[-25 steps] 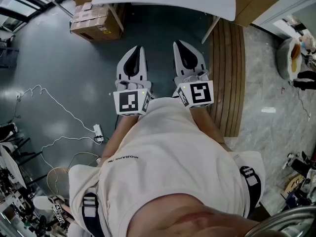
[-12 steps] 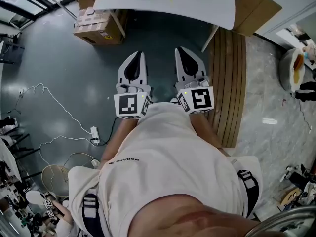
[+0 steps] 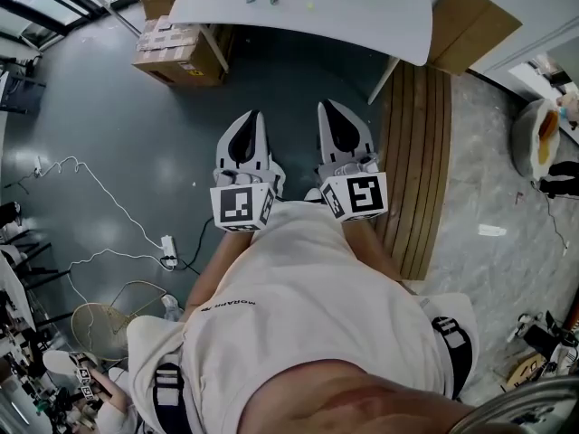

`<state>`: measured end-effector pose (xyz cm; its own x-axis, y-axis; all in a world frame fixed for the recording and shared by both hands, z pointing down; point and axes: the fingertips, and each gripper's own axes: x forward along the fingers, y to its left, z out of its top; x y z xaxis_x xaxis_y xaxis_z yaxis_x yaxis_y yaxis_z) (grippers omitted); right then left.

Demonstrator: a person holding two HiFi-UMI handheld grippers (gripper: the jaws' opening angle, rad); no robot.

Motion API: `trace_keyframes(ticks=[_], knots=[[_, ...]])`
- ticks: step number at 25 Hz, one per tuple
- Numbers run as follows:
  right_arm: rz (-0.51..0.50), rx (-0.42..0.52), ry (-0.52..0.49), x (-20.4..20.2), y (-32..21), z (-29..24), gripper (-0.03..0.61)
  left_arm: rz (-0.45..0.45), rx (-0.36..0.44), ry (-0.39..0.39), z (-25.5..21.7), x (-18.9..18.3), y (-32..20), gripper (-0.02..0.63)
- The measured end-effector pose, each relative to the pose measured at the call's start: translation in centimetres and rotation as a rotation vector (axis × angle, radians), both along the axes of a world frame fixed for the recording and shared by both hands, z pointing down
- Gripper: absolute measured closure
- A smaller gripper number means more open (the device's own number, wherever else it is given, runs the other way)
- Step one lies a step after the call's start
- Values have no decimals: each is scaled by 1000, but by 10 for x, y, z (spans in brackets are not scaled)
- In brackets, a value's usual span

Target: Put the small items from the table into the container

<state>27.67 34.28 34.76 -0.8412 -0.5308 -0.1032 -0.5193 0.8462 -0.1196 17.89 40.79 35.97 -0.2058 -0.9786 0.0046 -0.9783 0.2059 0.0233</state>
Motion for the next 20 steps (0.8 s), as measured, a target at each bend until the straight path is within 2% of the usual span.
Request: trace_keyframes(ticks=[4, 9, 15, 20], knots=[[28, -16, 31, -23, -23, 14, 565, -14, -9, 10, 16, -29, -23, 611], [53, 2, 66, -58, -70, 20, 565, 46, 14, 19, 18, -56, -77, 611], [137, 18, 50, -112, -152, 11, 565, 71, 49, 12, 1, -131, -163, 611], [176, 25, 40, -166, -199, 2, 565, 91, 45, 9, -6, -186, -208, 611]])
